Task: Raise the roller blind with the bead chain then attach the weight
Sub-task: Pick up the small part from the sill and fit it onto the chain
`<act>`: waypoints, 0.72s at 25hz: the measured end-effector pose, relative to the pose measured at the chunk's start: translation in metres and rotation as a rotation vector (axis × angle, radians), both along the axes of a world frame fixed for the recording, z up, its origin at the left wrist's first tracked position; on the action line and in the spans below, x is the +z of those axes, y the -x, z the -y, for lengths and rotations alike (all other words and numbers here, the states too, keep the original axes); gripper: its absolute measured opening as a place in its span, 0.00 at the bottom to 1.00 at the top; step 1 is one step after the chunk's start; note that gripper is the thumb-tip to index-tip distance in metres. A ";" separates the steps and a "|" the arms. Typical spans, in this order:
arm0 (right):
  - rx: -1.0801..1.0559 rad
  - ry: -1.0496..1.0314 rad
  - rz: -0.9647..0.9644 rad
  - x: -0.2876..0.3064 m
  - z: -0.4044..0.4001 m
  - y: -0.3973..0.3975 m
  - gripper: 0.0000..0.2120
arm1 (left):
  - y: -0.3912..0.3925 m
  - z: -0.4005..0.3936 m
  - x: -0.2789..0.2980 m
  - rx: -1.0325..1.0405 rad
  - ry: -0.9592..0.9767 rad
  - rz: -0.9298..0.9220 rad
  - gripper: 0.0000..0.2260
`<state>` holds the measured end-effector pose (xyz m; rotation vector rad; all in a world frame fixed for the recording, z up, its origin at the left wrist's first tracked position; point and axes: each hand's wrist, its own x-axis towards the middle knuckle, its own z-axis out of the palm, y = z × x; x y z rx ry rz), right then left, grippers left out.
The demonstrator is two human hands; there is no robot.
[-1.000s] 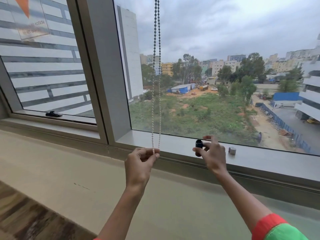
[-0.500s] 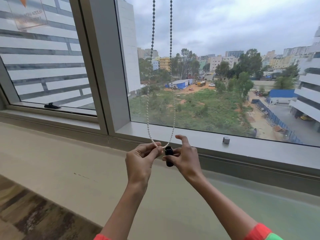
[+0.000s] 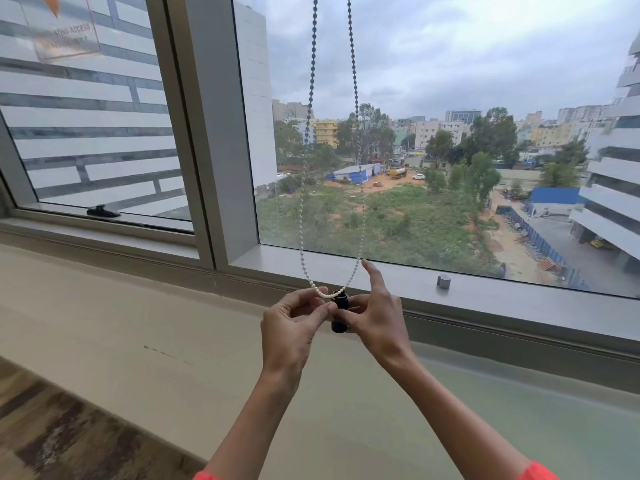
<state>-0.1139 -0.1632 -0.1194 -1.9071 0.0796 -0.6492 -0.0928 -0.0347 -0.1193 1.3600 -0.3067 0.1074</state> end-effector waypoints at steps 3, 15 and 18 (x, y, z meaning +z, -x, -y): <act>0.010 0.012 0.021 0.004 0.002 0.004 0.43 | -0.003 0.003 -0.001 0.026 -0.141 -0.015 0.17; -0.021 0.134 0.075 0.010 0.009 -0.019 0.41 | -0.028 0.024 0.022 -0.214 -0.140 -0.101 0.10; 0.029 0.140 0.088 0.009 0.012 -0.025 0.43 | -0.042 0.021 0.023 -0.202 -0.133 -0.039 0.10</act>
